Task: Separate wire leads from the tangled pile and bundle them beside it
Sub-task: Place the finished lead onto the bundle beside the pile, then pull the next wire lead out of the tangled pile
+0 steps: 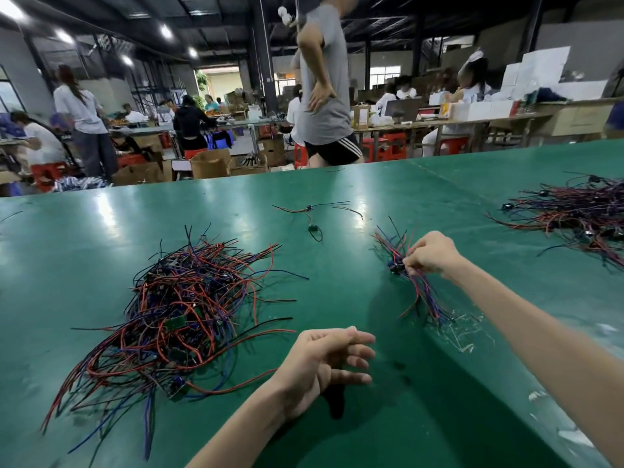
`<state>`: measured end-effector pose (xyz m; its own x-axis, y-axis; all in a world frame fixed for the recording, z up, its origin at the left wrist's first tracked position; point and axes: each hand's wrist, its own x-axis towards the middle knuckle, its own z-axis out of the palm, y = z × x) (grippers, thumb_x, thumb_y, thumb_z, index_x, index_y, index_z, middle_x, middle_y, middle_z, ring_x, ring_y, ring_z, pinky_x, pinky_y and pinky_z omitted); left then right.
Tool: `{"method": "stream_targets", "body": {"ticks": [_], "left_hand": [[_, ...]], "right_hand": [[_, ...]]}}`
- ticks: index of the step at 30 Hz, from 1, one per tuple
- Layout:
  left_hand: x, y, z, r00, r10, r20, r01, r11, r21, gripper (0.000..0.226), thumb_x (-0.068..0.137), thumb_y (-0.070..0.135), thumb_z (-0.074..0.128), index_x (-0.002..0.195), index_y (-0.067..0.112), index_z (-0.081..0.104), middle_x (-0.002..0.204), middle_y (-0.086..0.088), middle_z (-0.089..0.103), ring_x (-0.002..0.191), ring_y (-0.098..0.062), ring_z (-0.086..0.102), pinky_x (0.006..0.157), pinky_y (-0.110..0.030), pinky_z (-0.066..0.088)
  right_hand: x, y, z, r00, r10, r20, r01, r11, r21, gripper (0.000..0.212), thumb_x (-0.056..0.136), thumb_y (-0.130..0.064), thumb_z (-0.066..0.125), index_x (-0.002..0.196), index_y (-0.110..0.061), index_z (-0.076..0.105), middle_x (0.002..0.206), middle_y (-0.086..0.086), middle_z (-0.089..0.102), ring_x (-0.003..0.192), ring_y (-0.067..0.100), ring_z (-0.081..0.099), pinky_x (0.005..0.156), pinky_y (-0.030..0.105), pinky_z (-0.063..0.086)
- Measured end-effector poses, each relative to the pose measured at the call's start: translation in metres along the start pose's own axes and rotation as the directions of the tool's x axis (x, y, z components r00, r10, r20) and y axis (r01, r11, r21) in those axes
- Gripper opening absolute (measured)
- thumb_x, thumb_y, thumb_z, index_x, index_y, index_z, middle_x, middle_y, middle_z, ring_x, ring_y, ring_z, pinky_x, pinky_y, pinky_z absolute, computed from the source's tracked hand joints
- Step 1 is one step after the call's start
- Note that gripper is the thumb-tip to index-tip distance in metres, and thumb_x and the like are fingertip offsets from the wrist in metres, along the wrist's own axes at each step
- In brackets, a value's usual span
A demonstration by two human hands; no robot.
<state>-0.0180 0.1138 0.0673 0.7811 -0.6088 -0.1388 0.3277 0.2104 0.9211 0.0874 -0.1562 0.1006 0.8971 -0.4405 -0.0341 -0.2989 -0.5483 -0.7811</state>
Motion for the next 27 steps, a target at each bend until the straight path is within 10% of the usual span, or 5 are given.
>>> {"method": "stream_targets", "body": {"ticks": [9,14,16,19,27], "left_hand": [[-0.003,-0.004,0.001,0.948,0.312,-0.066,-0.290,0.930,0.226,0.021,0.080,0.016,0.058,0.089,0.005,0.073,0.071,-0.008,0.065,0.060,-0.014,0.058,0.057,-0.030,0.055],[-0.007,0.011,-0.017,0.629,0.750,0.206,-0.420,0.104,0.901,0.019,0.083,0.002,0.057,0.097,0.006,0.069,0.085,-0.004,0.065,0.073,-0.015,0.061,0.068,-0.024,0.052],[-0.011,0.031,-0.032,0.510,0.834,0.211,-0.301,-0.056,0.952,0.024,0.076,-0.007,0.052,0.090,0.003,0.069,0.086,-0.005,0.064,0.080,-0.018,0.058,0.073,-0.025,0.048],[-0.023,0.063,-0.065,0.393,0.919,-0.017,0.028,0.007,1.000,0.030,0.072,-0.015,0.050,0.087,0.005,0.068,0.085,-0.006,0.066,0.085,-0.021,0.057,0.069,-0.028,0.048],[-0.052,0.095,-0.125,0.628,0.556,-0.544,0.520,0.221,0.825,0.024,0.073,0.006,0.054,0.070,0.028,0.063,0.080,0.006,0.064,0.078,-0.019,0.057,0.068,-0.030,0.049]], "right_hand": [[-0.032,0.004,0.021,0.954,-0.248,-0.167,0.142,0.866,-0.479,0.012,0.081,-0.013,0.064,0.088,-0.003,0.067,0.093,0.016,0.066,0.090,0.033,0.059,0.073,0.036,0.049],[-0.074,0.007,0.048,0.850,-0.519,-0.087,0.388,0.730,-0.563,0.014,0.087,-0.013,0.057,0.098,-0.006,0.061,0.100,0.013,0.058,0.099,0.032,0.052,0.082,0.038,0.043],[-0.088,0.006,0.057,0.832,-0.553,-0.036,0.459,0.724,-0.516,0.012,0.086,-0.010,0.057,0.097,-0.006,0.060,0.097,0.012,0.059,0.096,0.032,0.054,0.081,0.038,0.043],[-0.100,0.003,0.061,0.809,-0.588,-0.014,0.526,0.734,-0.429,0.017,0.081,0.003,0.053,0.094,-0.007,0.059,0.092,0.010,0.062,0.090,0.032,0.056,0.074,0.038,0.041],[-0.104,0.004,0.069,0.779,-0.622,0.082,0.601,0.702,-0.382,0.028,0.076,0.013,0.043,0.086,-0.009,0.058,0.076,0.002,0.053,0.077,0.030,0.052,0.067,0.041,0.042]]}}
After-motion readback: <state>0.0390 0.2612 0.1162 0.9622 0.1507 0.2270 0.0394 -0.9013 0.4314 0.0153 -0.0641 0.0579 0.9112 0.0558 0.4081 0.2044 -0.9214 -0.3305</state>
